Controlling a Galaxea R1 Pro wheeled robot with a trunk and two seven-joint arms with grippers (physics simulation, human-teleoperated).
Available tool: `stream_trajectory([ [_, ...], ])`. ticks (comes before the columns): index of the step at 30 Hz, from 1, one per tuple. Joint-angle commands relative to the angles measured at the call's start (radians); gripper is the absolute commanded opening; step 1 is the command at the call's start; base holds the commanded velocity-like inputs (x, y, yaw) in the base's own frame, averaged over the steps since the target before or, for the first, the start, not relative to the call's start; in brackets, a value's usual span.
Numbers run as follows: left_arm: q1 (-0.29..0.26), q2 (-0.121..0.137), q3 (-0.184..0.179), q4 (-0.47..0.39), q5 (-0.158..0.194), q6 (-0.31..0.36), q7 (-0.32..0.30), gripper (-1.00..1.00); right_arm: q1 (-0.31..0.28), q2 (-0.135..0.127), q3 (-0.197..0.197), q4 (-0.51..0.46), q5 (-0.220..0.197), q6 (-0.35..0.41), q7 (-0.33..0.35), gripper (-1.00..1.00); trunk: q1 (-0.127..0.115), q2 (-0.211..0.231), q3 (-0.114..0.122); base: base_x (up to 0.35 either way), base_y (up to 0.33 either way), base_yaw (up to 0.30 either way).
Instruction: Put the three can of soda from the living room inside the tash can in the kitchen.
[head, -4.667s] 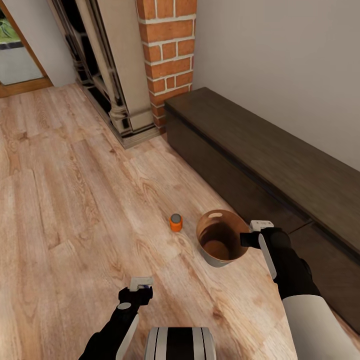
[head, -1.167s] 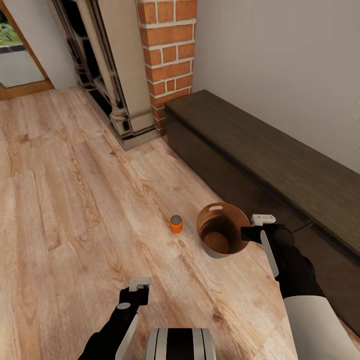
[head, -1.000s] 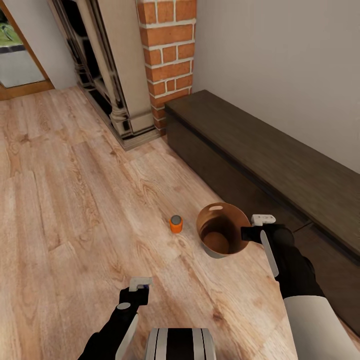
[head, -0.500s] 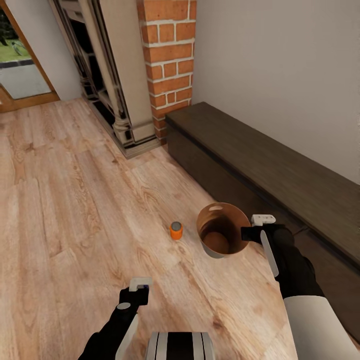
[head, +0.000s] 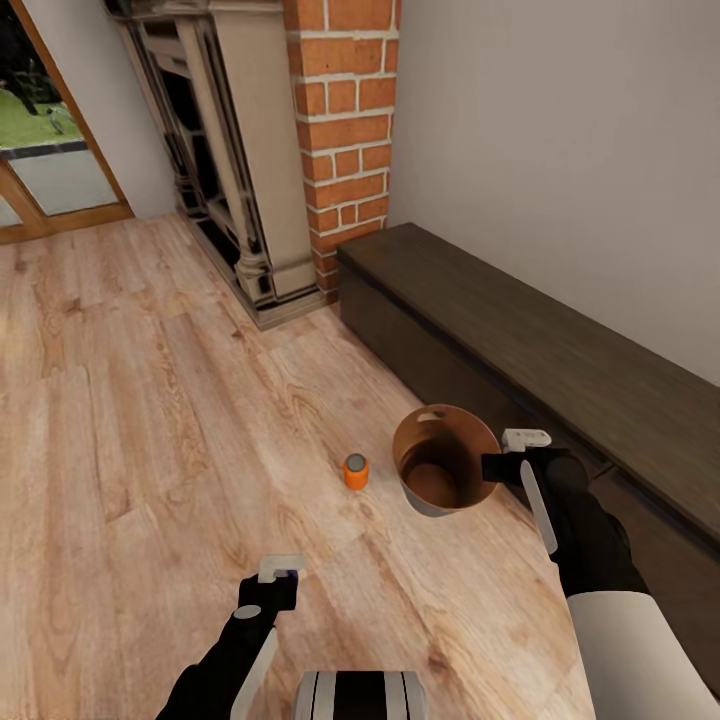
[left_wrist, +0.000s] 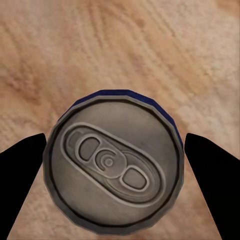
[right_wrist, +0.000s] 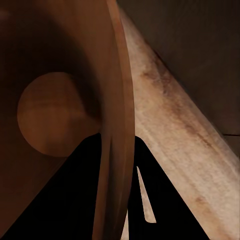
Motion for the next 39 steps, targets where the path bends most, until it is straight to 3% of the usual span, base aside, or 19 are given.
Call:
stream_trajectory([
  [1, 0.000, 0.000, 0.000, 0.000, 0.000, 0.000, -0.001, -1.00, 0.000, 0.000, 0.000, 0.000, -0.010, 0.000, 0.004, -1.00, 0.000, 0.000, 0.000, 0.000, 0.000, 0.028],
  [5, 0.000, 0.000, 0.000, 0.000, 0.000, 0.000, -0.001, -1.00, 0.000, 0.000, 0.000, 0.000, -0.010, 0.000, 0.004, -1.00, 0.000, 0.000, 0.000, 0.000, 0.000, 0.016],
  [19, 0.000, 0.000, 0.000, 0.000, 0.000, 0.000, -0.001, -1.00, 0.000, 0.000, 0.000, 0.000, -0.010, 0.000, 0.004, -1.00, -0.054, 0.098, 0.044, 0.000, 0.000, 0.001],
  [23, 0.000, 0.000, 0.000, 0.000, 0.000, 0.000, -0.001, -1.00, 0.000, 0.000, 0.000, 0.000, -0.010, 0.000, 0.004, -1.00, -0.054, 0.098, 0.044, 0.000, 0.000, 0.000],
  [39, 0.000, 0.000, 0.000, 0.000, 0.000, 0.000, -0.001, -1.00, 0.000, 0.001, 0.000, 0.000, -0.010, 0.000, 0.004, -1.00, -0.115, 0.210, 0.094, 0.000, 0.000, 0.000],
])
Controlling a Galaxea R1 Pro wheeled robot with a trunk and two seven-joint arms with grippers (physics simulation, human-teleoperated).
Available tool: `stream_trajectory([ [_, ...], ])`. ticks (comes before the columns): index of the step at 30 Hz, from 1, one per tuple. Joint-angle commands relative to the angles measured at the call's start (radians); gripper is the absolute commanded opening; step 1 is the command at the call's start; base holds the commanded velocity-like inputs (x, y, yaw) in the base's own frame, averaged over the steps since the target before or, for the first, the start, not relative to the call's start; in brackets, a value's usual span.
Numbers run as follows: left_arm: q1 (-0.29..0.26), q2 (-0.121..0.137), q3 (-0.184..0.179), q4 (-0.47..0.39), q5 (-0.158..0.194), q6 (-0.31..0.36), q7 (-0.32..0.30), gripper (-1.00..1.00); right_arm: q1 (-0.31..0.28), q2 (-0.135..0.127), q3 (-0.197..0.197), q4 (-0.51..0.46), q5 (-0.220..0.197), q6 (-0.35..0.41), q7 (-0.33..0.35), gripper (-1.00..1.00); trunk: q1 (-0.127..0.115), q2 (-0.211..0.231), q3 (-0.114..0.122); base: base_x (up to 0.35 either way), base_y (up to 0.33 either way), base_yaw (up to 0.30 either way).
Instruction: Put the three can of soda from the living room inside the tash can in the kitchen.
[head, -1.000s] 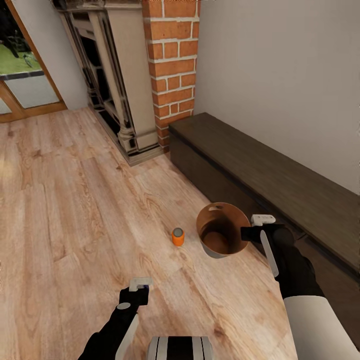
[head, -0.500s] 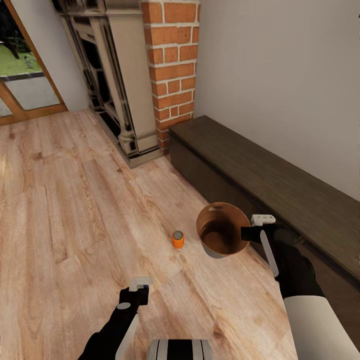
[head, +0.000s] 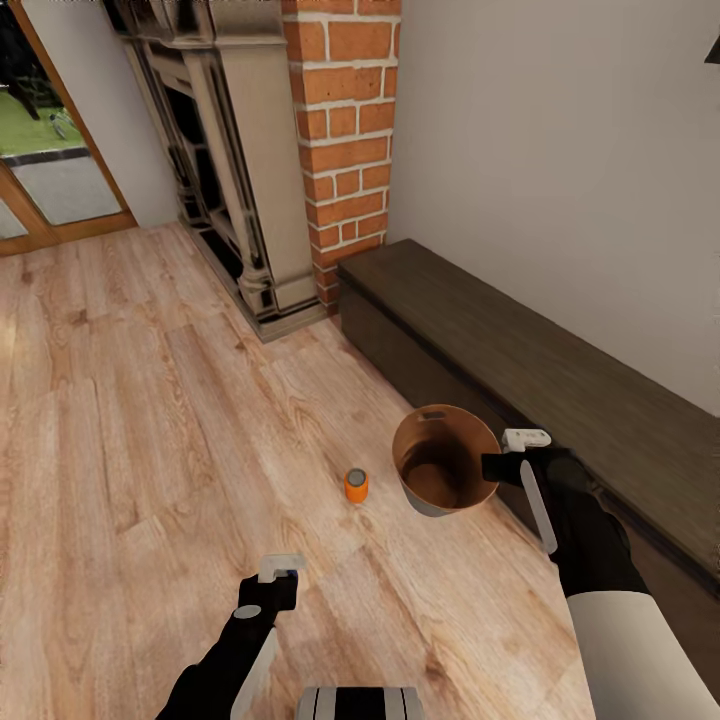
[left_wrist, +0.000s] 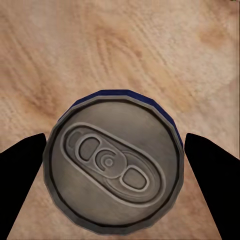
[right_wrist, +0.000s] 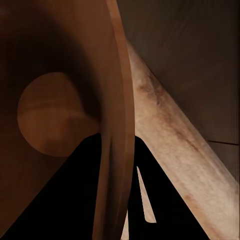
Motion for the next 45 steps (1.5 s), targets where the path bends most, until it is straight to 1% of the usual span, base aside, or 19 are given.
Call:
stream_trajectory([
  [1, 0.000, 0.000, 0.000, 0.000, 0.000, 0.000, -0.001, -1.00, 0.000, 0.000, 0.000, 0.000, -0.014, 0.000, 0.004, -1.00, -0.004, 0.007, 0.003, 0.000, 0.000, 0.000],
  [20, 0.000, 0.000, 0.000, 0.000, 0.000, 0.000, -0.001, -1.00, 0.000, 0.000, 0.001, 0.000, -0.014, 0.000, 0.004, -1.00, -0.077, 0.140, 0.064, 0.000, 0.000, 0.000],
  [45, 0.000, 0.000, 0.000, 0.000, 0.000, 0.000, -0.001, -1.00, 0.000, 0.000, 0.001, 0.000, -0.014, 0.000, 0.004, -1.00, -0.173, 0.315, 0.180, 0.000, 0.000, 0.000],
])
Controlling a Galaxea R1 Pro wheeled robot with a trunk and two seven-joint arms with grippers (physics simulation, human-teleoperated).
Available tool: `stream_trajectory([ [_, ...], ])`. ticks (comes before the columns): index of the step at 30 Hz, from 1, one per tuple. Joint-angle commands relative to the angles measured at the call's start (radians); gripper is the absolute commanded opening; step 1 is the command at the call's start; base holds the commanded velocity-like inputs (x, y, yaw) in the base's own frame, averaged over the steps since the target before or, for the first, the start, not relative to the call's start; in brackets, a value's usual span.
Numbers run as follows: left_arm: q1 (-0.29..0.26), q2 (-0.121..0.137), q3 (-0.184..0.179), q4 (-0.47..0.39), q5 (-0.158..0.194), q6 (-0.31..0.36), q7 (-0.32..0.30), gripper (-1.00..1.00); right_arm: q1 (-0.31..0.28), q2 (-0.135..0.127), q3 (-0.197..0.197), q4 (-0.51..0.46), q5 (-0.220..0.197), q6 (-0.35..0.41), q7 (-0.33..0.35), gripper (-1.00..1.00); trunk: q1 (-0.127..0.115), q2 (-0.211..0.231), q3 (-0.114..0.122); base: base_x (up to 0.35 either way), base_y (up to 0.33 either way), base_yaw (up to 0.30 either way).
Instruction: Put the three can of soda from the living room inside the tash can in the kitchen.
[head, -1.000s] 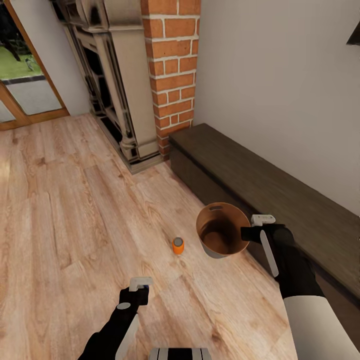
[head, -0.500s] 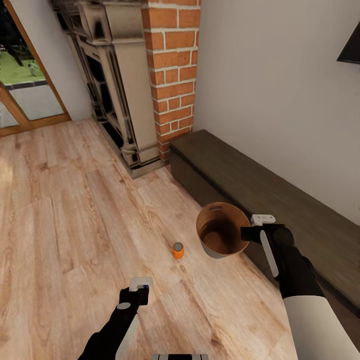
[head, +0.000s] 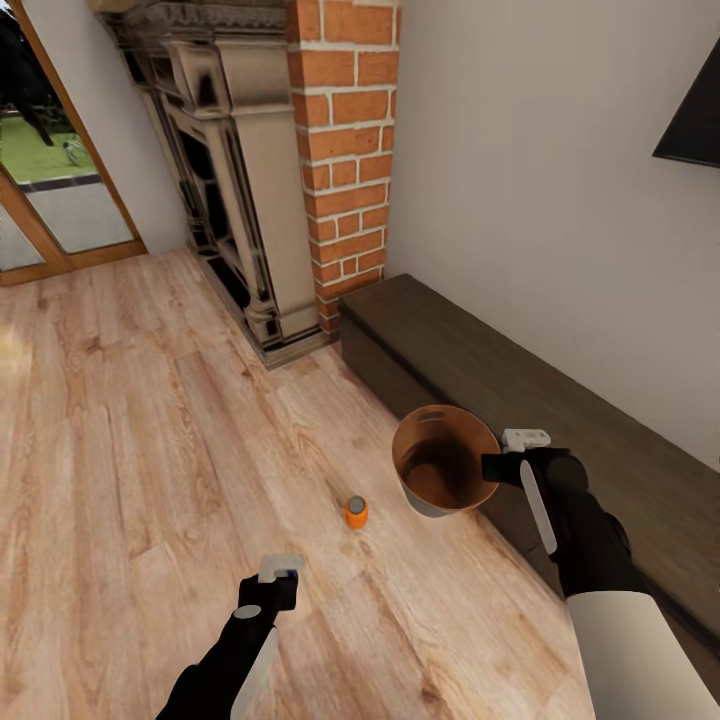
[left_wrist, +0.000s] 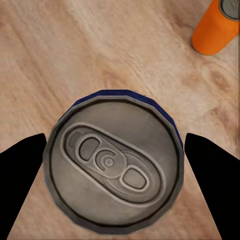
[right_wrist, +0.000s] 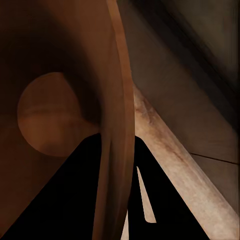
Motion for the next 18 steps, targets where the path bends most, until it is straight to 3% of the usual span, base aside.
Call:
stream_trajectory([
  [1, 0.000, 0.000, 0.000, 0.000, 0.000, 0.000, -0.001, -1.00, 0.000, 0.000, 0.000, 0.000, -0.015, 0.000, 0.004, -1.00, -0.004, 0.007, 0.005, 0.000, 0.000, 0.000],
  [18, 0.000, 0.000, 0.000, 0.000, 0.000, 0.000, -0.001, -1.00, 0.000, 0.000, 0.000, 0.000, -0.015, 0.000, 0.004, -1.00, -0.069, 0.126, 0.085, 0.000, 0.000, 0.000],
])
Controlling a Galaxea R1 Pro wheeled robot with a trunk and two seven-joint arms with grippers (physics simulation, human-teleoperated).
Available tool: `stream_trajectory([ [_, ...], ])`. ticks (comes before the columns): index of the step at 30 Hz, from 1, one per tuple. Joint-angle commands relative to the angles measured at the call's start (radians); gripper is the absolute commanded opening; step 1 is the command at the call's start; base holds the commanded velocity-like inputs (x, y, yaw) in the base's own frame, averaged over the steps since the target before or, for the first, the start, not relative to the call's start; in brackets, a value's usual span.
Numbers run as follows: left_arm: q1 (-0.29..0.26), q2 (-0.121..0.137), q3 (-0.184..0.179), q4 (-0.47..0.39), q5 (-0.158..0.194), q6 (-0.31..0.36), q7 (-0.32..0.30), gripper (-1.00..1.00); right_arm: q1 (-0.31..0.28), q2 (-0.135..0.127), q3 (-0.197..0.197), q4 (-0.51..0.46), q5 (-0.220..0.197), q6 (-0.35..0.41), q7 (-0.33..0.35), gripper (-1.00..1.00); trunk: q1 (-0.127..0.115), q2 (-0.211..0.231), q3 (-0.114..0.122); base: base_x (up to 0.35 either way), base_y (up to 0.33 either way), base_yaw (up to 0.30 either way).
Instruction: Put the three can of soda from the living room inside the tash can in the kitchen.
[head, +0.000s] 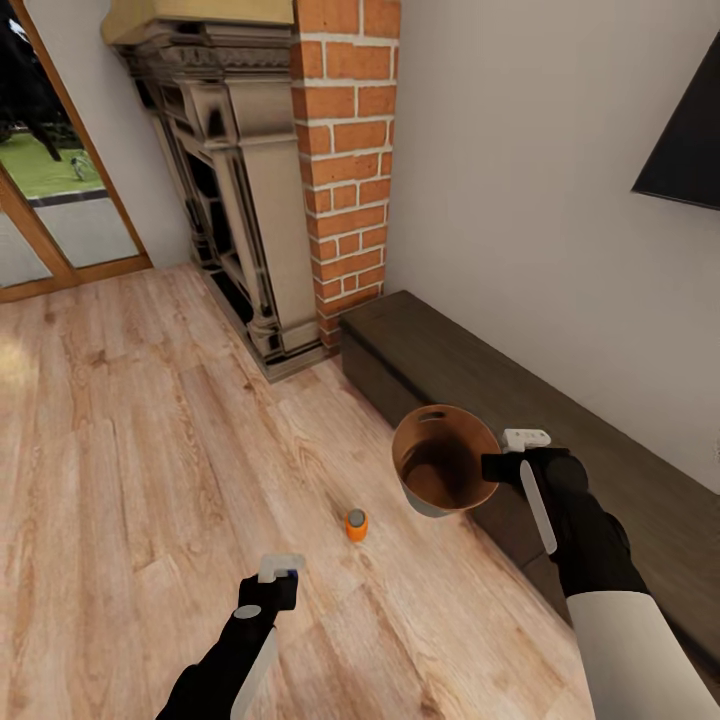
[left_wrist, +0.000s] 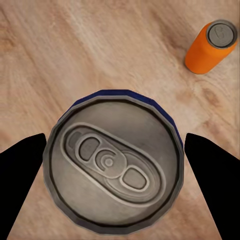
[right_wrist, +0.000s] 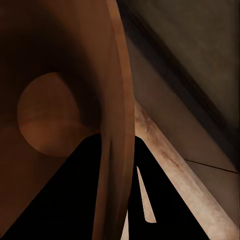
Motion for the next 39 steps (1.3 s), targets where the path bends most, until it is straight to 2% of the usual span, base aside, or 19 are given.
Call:
stream_trajectory([
  [1, 0.000, 0.000, 0.000, 0.000, 0.000, 0.000, -0.001, -1.00, 0.000, 0.000, 0.000, 0.000, -0.015, 0.000, 0.004, -1.00, -0.004, 0.007, 0.005, 0.000, 0.000, 0.000],
  [23, 0.000, 0.000, 0.000, 0.000, 0.000, 0.000, -0.001, -1.00, 0.000, 0.002, 0.000, 0.000, -0.015, 0.000, 0.004, -1.00, -0.088, 0.161, 0.109, 0.000, 0.000, -0.001],
  [39, 0.000, 0.000, 0.000, -0.001, 0.000, 0.000, -0.001, -1.00, 0.000, 0.002, 0.000, 0.000, -0.015, 0.000, 0.004, -1.00, -0.150, 0.273, 0.185, 0.000, 0.000, -0.057],
])
